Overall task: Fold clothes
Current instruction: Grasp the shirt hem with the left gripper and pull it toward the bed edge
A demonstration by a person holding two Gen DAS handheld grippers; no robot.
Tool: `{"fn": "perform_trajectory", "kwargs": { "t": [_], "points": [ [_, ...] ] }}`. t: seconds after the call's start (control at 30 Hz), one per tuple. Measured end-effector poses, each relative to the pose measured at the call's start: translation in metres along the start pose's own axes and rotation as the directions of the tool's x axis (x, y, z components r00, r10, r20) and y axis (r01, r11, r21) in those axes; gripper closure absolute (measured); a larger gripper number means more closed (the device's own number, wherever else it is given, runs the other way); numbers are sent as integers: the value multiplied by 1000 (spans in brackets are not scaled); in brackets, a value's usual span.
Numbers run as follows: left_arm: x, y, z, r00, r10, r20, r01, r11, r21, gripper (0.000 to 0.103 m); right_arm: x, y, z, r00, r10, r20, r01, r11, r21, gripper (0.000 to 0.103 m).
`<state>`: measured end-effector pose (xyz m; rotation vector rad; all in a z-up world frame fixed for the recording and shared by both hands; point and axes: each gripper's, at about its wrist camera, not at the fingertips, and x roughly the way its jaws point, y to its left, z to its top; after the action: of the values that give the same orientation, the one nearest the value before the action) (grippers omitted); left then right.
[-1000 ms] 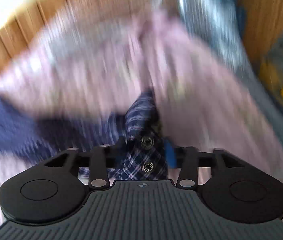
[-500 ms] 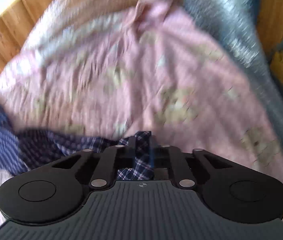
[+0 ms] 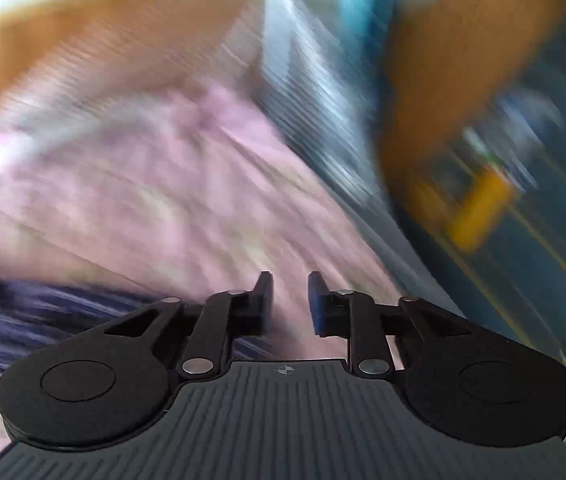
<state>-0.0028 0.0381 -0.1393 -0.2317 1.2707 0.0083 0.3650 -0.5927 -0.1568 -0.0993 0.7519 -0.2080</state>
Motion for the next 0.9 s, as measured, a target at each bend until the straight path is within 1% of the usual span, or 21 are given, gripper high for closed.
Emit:
{"fn": "perform_trajectory", "kwargs": {
  "t": [0.03,0.1,0.13,0.17,0.2,0.23,0.27,0.3,0.33,0.37,0.4,0.43,0.5,0.57,0.63,0.67,0.7,0.73,0.8,0.87,0.9],
  "points": [
    [-7,7,4,999,3,35,-3,1000,-17,59,-5,12,3,996,83,10,-83,996,-36,59],
    [-7,26,16,998,22,54,-19,999,-48,58,7,26,-1,967,247,-66,-250,967,-42,58],
    [-5,41,19,998,44,42,-42,998,-56,58,21,29,-8,956,269,-121,-274,961,-30,58],
    [1,54,21,997,68,29,-66,996,-63,59,34,27,-18,953,248,-175,-256,966,-26,60],
    [15,57,22,995,96,9,-95,993,-72,59,43,21,-28,957,195,-217,-207,978,-30,65],
    [22,56,22,992,125,-18,-126,989,-81,59,51,15,-38,958,140,-250,-154,987,-37,75],
    [25,68,14,987,156,-43,-160,983,-89,59,45,8,-42,968,73,-240,-87,995,-51,60],
    [25,79,5,983,175,-61,-180,978,-103,59,40,2,-47,973,5,-230,-20,998,-65,52],
    [20,90,-3,984,166,-59,-172,977,-124,60,33,-3,-51,974,-56,-217,40,996,-78,56],
    [14,100,-10,986,155,-56,-161,975,-152,60,23,0,-51,977,-76,-200,59,994,-92,54],
    [5,111,-13,989,136,-51,-143,970,-195,60,12,3,-52,979,-90,-183,72,992,-106,57],
    [-4,123,-14,993,115,-33,-119,964,-237,60,1,13,-50,984,-68,-166,48,992,-119,58],
    [-25,150,-5,996,71,56,-49,946,-319,59,-24,43,-48,992,0,-129,-20,987,-157,56],
    [-39,187,17,986,71,149,-4,913,-407,54,-56,89,-48,991,92,-96,-110,974,-199,45],
    [-39,229,46,973,86,213,26,881,-472,49,-87,146,-50,976,201,-86,-215,948,-236,42],
    [-32,245,62,967,115,225,11,871,-492,46,-103,176,-52,962,260,-87,-274,928,-255,41],
    [-16,258,86,962,149,229,-12,861,-509,43,-118,209,-56,937,332,-105,-348,896,-275,40],
    [-2,271,109,960,170,223,-29,852,-523,42,-134,242,-62,903,407,-134,-429,857,-286,34],
    [21,298,138,962,171,212,-29,837,-546,42,-161,306,-78,819,534,-208,-573,768,-285,28],
    [33,313,148,968,120,221,20,838,-545,48,-179,365,-101,732,607,-310,-680,686,-259,28],
    [48,309,156,966,97,240,47,845,-532,52,-184,390,-115,701,620,-352,-709,661,-246,28]
  ]
}}
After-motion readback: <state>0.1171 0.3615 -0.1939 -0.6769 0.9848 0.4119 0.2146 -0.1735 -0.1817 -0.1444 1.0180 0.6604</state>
